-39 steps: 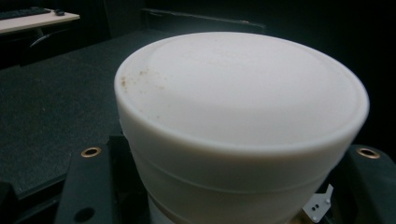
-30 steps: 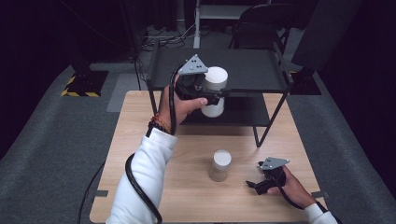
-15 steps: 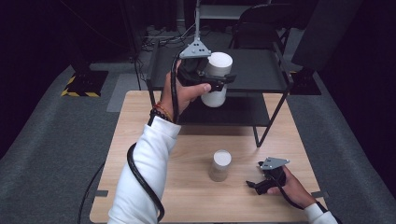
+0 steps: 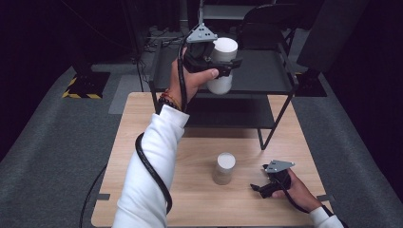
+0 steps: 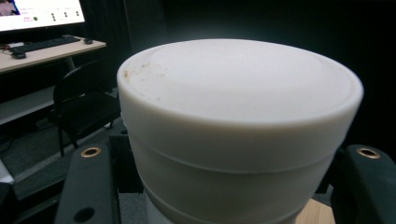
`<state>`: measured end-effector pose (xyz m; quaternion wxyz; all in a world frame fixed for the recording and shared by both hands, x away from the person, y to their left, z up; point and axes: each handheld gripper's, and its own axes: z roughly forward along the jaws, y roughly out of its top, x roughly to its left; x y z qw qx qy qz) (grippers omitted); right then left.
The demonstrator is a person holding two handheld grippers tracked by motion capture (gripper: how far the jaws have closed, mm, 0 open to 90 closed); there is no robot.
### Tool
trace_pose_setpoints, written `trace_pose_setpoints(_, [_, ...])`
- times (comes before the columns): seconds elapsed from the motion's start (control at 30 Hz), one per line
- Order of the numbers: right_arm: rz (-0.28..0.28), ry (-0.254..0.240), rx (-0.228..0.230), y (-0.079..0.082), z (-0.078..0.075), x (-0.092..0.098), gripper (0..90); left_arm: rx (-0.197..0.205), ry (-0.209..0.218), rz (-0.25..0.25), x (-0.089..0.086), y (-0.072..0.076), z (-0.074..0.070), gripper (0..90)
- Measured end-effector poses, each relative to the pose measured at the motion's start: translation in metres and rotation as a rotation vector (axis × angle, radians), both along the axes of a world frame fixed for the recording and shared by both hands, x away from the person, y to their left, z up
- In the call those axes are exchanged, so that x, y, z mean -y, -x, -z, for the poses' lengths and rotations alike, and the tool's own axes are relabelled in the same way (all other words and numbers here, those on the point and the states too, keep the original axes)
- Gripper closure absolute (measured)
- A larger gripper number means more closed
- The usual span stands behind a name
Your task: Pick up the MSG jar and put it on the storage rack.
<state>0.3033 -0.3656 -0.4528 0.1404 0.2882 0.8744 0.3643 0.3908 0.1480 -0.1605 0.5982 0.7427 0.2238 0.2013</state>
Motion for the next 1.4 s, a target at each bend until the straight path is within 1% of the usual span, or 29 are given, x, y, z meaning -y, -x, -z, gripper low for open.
trace_pose_setpoints(0.03, [-0.001, 0.0, 0.0, 0.0, 0.0, 0.0, 0.0, 0.002, -0.014, -0.005, 0.003, -0.003, -0.002, 34.5])
trace_pose_setpoints(0.07, [-0.001, 0.0, 0.0, 0.0, 0.0, 0.0, 0.0, 0.001, -0.019, -0.008, 0.004, -0.005, -0.003, 34.4])
trace_pose_setpoints(0.2, [-0.001, 0.0, 0.0, 0.0, 0.0, 0.0, 0.0, -0.007, -0.011, -0.022, 0.007, -0.013, -0.004, 34.4])
trace_pose_setpoints(0.27, [-0.001, 0.0, 0.0, 0.0, 0.0, 0.0, 0.0, -0.002, -0.027, -0.033, 0.009, -0.015, -0.006, 34.4])
trace_pose_setpoints(0.3, [-0.001, 0.0, 0.0, 0.0, 0.0, 0.0, 0.0, -0.006, -0.035, -0.04, 0.011, -0.017, -0.006, 34.4])
trace_pose_setpoints(0.33, [-0.001, 0.0, 0.0, 0.0, 0.0, 0.0, 0.0, -0.005, -0.036, -0.047, 0.011, -0.018, -0.006, 34.4])
trace_pose_setpoints(0.43, [-0.001, 0.0, 0.0, 0.0, 0.0, 0.0, 0.0, -0.015, -0.025, -0.051, 0.011, -0.024, -0.002, 34.4])
trace_pose_setpoints(0.47, [-0.001, 0.0, 0.0, 0.0, 0.0, 0.0, 0.0, -0.015, -0.025, -0.051, 0.011, -0.024, -0.002, 34.4])
trace_pose_setpoints(0.5, [-0.001, 0.0, 0.0, 0.0, 0.0, 0.0, 0.0, -0.015, -0.012, -0.051, 0.011, -0.025, 0.0, 34.4])
trace_pose_setpoints(0.7, [-0.001, 0.0, 0.0, 0.0, 0.0, 0.0, 0.0, -0.012, -0.004, -0.054, 0.012, -0.028, 0.001, 34.3])
trace_pose_setpoints(0.73, [-0.001, 0.0, 0.0, 0.0, 0.0, 0.0, 0.0, -0.012, 0.005, -0.042, 0.01, -0.031, 0.003, 34.0])
trace_pose_setpoints(0.77, [-0.001, 0.0, 0.0, 0.0, 0.0, 0.0, 0.0, -0.011, 0.005, -0.035, 0.008, -0.032, 0.004, 33.9])
trace_pose_setpoints(0.83, [-0.001, 0.0, -0.001, 0.0, 0.0, 0.0, 0.0, -0.012, 0.005, -0.034, 0.007, -0.031, 0.004, 33.4])
trace_pose_setpoints(0.9, [-0.001, 0.0, -0.001, 0.0, 0.0, 0.0, 0.0, -0.012, 0.0, -0.031, 0.007, -0.031, 0.004, 30.8])
trace_pose_setpoints(0.93, [-0.001, 0.0, 0.0, 0.0, 0.0, 0.0, 0.0, -0.015, -0.008, -0.039, 0.007, -0.03, 0.004, 29.5])
trace_pose_setpoints(1.0, [-0.001, 0.0, -0.001, 0.0, 0.0, 0.0, 0.0, -0.021, -0.012, -0.037, 0.007, -0.03, 0.004, 30.3])
trace_pose_setpoints(1.03, [-0.001, 0.0, -0.001, 0.0, 0.0, 0.0, 0.0, -0.017, -0.02, -0.044, 0.007, -0.029, 0.004, 29.8])
trace_pose_setpoints(1.1, [-0.001, 0.0, 0.0, 0.0, 0.0, 0.0, 0.0, -0.022, -0.017, -0.047, 0.007, -0.029, 0.005, 26.2])
trace_pose_setpoints(1.13, [-0.001, 0.0, 0.0, 0.0, 0.0, 0.0, 0.0, -0.028, -0.03, -0.046, 0.008, -0.03, 0.004, 24.3])
trace_pose_setpoints(1.17, [-0.001, 0.0, -0.001, 0.0, 0.0, 0.0, 0.0, -0.024, -0.043, -0.054, 0.009, -0.029, 0.004, 21.2])
trace_pose_setpoints(1.2, [-0.001, 0.0, -0.001, 0.0, 0.0, 0.0, 0.0, -0.019, -0.046, -0.068, 0.011, -0.027, 0.004, 17.7])
trace_pose_setpoints(1.27, [-0.001, 0.0, 0.0, 0.0, 0.0, 0.0, 0.0, -0.019, -0.042, -0.077, 0.01, -0.026, 0.005, 12.4])
trace_pose_setpoints(1.3, [-0.001, 0.0, 0.0, 0.0, 0.0, 0.0, 0.0, -0.029, -0.034, -0.091, 0.009, -0.025, 0.006, 8.9])
trace_pose_setpoints(1.33, [-0.001, 0.0, -0.001, 0.0, 0.0, 0.0, 0.0, -0.029, -0.034, -0.091, 0.009, -0.025, 0.006, 5.9])
trace_pose_setpoints(1.37, [-0.001, 0.0, 0.0, 0.0, 0.0, 0.0, 0.0, -0.016, -0.046, -0.123, 0.01, -0.019, 0.006, 4.7])
trace_pose_setpoints(1.4, [-0.001, 0.0, 0.0, 0.0, 0.0, 0.0, 0.0, -0.017, -0.04, -0.125, 0.008, -0.018, 0.007, 3.5])
